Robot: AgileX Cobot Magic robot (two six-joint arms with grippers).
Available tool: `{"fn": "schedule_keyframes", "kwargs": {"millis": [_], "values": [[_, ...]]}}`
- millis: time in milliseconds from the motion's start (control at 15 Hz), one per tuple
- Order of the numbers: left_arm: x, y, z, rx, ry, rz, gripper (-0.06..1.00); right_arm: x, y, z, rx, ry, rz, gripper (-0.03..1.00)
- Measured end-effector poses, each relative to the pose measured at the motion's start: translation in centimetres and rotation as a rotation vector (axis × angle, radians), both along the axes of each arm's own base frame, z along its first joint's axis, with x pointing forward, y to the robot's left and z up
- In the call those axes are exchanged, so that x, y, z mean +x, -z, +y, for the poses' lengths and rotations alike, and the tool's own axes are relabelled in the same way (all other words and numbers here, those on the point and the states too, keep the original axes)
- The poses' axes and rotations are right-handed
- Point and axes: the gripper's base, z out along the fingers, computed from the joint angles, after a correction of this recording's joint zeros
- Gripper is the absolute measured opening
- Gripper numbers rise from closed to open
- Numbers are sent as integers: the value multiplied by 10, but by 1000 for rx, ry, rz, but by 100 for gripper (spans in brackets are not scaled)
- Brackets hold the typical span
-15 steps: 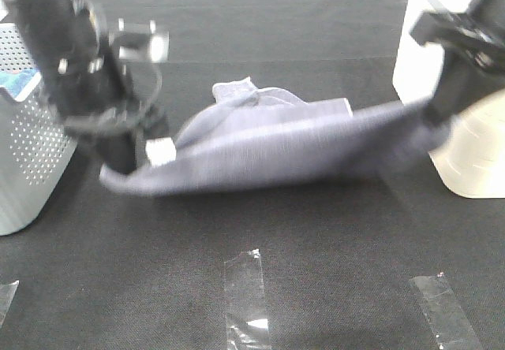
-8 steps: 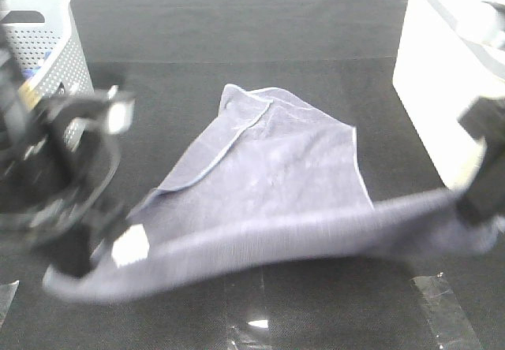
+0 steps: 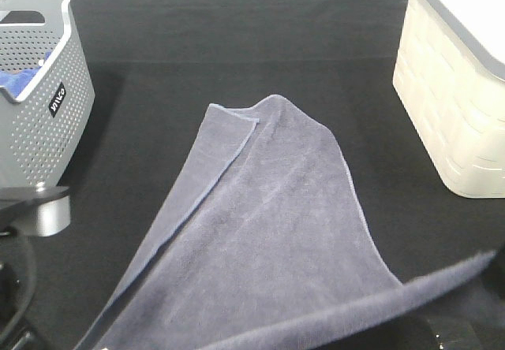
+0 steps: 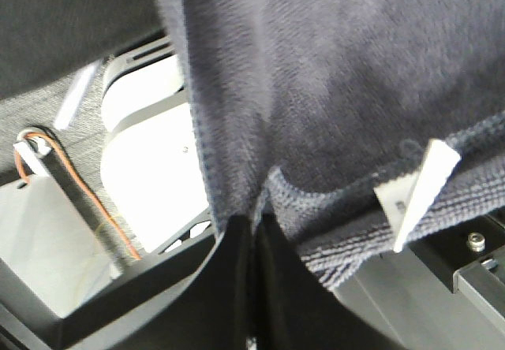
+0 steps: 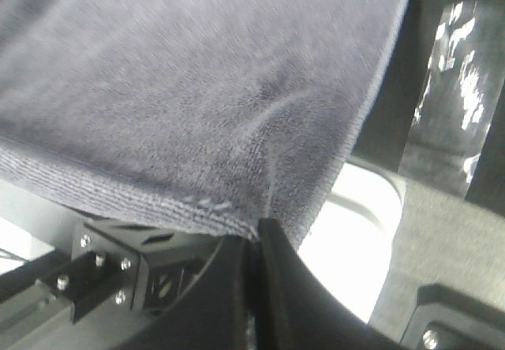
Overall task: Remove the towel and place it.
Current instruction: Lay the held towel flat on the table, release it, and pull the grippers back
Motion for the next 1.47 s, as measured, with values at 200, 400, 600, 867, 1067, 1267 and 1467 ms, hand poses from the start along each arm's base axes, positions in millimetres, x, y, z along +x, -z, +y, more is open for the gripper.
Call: {"fn": "schedule_keyframes", "kwargs": {"millis": [200,400,600,867,1067,1267,1467], "values": [[-4,9,4,5,-30,7,0,-7,14,-1,-4,3,56,0],[-4,14,5,-7,-50,-17,0,-11,22,-2,-18,2,84,0],[0,15,3,-27,-68,-57,0,-20,39,-7,-60,-6,144,0],[-1,16,4,-22,-68,-54,0,-26,47,-7,-56,2,180,0],[-1,16,4,-23,-59,-58,0,-26,47,-7,-57,10,182,0],[2,22,2,-13,-48,-56,0,-25,48,-7,-60,15,193,0],[10,42,-7,15,-21,-20,0,-16,59,-6,-92,26,277,0]]}}
